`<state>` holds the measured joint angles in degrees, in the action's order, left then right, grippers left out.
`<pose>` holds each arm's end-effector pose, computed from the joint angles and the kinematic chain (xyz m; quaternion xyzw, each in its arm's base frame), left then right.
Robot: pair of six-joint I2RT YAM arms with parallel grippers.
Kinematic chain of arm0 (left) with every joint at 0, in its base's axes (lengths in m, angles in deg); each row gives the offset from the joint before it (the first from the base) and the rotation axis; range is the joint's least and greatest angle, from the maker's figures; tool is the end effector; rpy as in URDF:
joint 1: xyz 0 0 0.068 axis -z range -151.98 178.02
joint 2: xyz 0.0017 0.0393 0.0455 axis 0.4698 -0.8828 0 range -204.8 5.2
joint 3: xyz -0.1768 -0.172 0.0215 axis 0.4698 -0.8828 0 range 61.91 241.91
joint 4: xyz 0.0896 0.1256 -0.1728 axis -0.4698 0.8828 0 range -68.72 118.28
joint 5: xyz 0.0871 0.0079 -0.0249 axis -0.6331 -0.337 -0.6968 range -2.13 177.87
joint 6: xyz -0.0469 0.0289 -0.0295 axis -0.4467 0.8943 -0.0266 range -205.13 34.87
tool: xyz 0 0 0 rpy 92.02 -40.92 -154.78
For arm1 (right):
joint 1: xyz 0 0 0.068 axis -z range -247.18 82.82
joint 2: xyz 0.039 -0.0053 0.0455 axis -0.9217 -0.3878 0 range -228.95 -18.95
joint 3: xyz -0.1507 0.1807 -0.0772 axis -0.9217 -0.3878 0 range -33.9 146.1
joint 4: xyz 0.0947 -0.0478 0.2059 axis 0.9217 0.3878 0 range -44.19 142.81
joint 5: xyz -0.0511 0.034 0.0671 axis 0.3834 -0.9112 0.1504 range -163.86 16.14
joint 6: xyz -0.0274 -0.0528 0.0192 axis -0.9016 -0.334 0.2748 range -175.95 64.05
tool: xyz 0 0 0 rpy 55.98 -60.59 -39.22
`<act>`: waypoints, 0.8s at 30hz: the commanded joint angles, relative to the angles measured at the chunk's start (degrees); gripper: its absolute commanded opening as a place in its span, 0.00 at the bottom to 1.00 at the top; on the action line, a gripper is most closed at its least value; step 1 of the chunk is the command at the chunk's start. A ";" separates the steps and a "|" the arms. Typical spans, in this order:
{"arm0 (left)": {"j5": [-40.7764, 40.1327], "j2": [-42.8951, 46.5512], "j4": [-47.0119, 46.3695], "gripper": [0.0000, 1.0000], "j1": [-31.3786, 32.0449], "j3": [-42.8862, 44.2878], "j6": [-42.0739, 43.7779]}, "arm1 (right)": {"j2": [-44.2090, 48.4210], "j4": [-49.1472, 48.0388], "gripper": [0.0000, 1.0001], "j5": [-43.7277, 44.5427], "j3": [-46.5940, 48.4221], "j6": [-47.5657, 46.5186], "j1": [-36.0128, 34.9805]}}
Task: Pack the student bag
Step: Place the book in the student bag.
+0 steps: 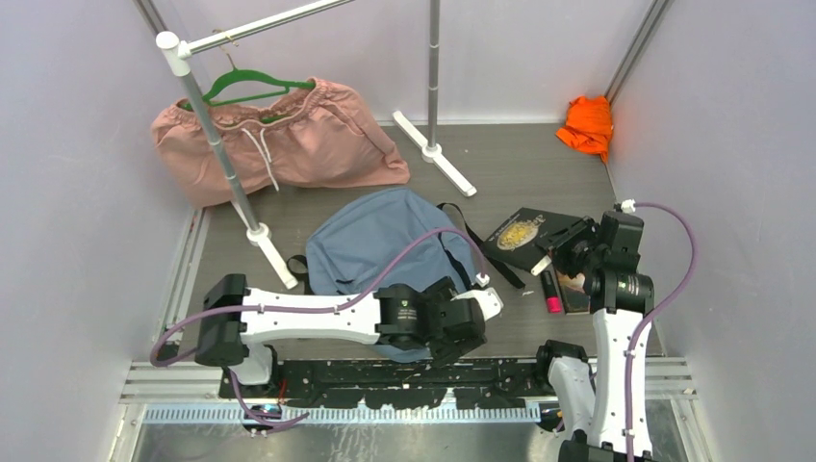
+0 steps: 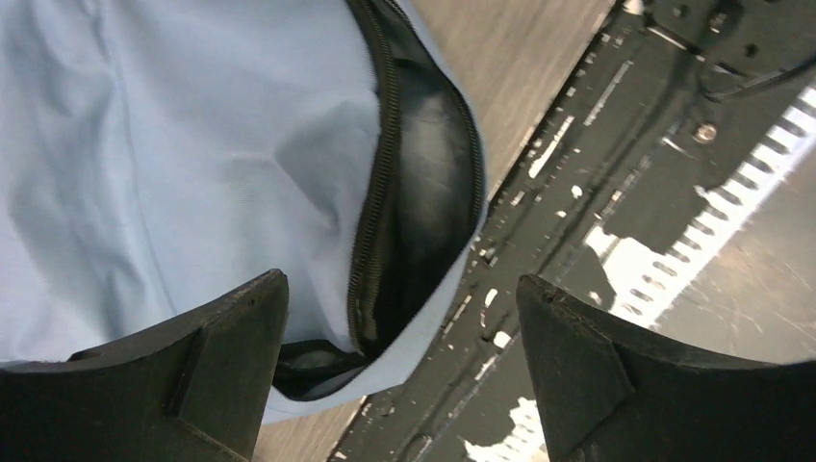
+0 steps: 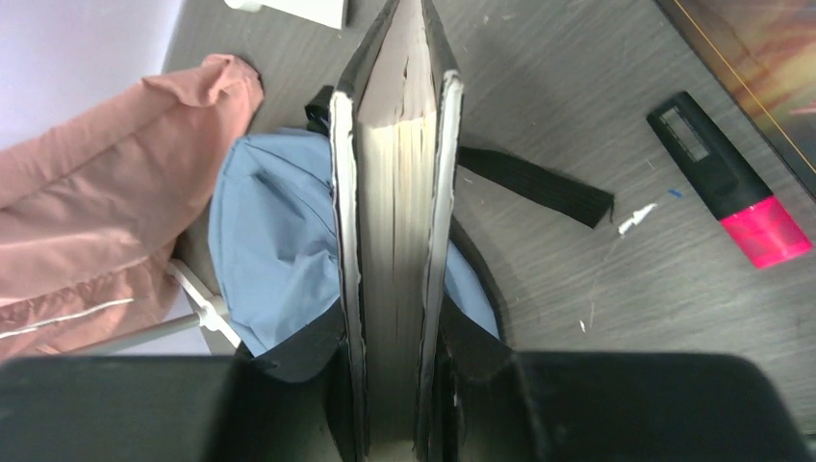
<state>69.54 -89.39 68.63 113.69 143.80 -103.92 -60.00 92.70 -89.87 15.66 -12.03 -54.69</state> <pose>0.0390 -0.3173 0.2590 0.4912 0.8185 -0.1074 0.2779 0.1358 -0.0167 0.2862 0.3680 0.8143 0.2374 0.3810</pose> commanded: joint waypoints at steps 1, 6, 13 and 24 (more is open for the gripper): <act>-11.28 -0.30 -2.94 0.87 1.75 2.93 0.51 | 1.38 -3.66 0.01 -1.41 1.53 -2.16 0.00; -15.89 -3.27 -1.60 0.81 2.05 2.12 0.86 | 1.11 -7.07 0.01 -4.41 -0.09 -0.99 -0.06; -23.94 -7.79 0.66 0.70 1.92 2.27 1.15 | 1.24 -7.46 0.01 -5.51 -1.08 -1.46 -0.01; -23.61 0.43 10.22 0.00 -6.00 10.10 -1.65 | 4.01 -2.17 0.01 -8.15 4.83 -1.48 -0.24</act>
<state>46.05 -99.79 76.94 112.80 151.18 -104.20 -59.11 94.97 -92.93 14.48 -14.44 -54.69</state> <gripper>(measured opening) 0.025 0.286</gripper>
